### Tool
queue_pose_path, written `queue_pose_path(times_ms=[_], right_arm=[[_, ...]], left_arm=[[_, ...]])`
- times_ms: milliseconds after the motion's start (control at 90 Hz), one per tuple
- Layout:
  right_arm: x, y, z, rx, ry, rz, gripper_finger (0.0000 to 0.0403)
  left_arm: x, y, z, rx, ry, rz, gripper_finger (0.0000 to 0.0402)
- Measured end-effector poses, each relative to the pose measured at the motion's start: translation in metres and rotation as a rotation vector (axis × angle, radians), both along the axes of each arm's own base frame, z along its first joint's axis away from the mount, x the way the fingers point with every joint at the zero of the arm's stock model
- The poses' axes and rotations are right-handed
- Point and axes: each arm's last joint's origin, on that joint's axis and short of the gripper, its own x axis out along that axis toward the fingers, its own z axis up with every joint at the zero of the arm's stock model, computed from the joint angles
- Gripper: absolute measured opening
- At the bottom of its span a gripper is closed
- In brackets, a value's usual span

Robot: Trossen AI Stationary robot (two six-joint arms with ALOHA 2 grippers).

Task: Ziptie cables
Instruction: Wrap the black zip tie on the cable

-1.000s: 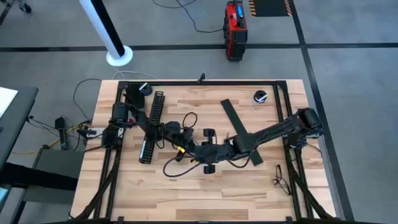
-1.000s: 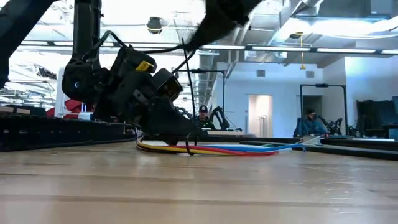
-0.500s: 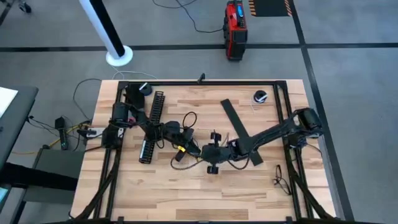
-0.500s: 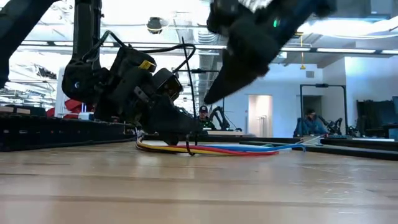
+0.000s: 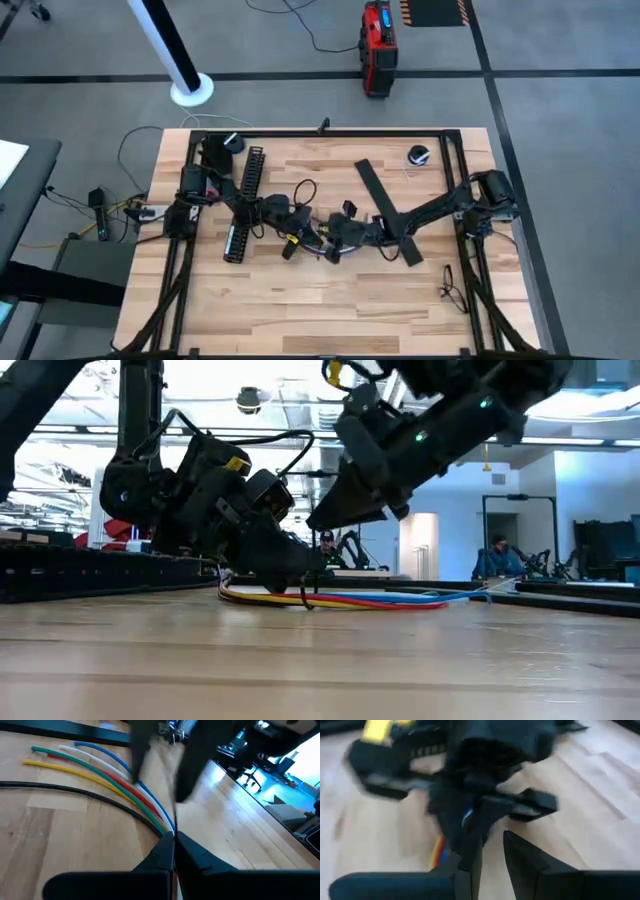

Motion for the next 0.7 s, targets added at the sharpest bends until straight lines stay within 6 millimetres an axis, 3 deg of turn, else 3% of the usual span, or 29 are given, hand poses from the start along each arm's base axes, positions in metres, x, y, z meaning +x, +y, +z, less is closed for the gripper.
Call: queue_pose_path(times_ms=[133, 278, 700], right_arm=[[0.002, -0.008, -0.002, 0.034, 0.007, 0.022, 0.0062], [0.003, -0.008, 0.001, 0.000, -0.016, 0.044, 0.0009], [0.005, 0.015, 0.011, -0.126, -0.067, 0.048, 0.0000]], left_arm=[[0.000, 0.000, 0.000, 0.000, -0.001, 0.001, 0.0000], [0.000, 0.001, 0.000, 0.000, -0.001, 0.003, 0.0000], [0.001, 0.002, 0.002, -0.024, 0.000, 0.011, 0.0000]])
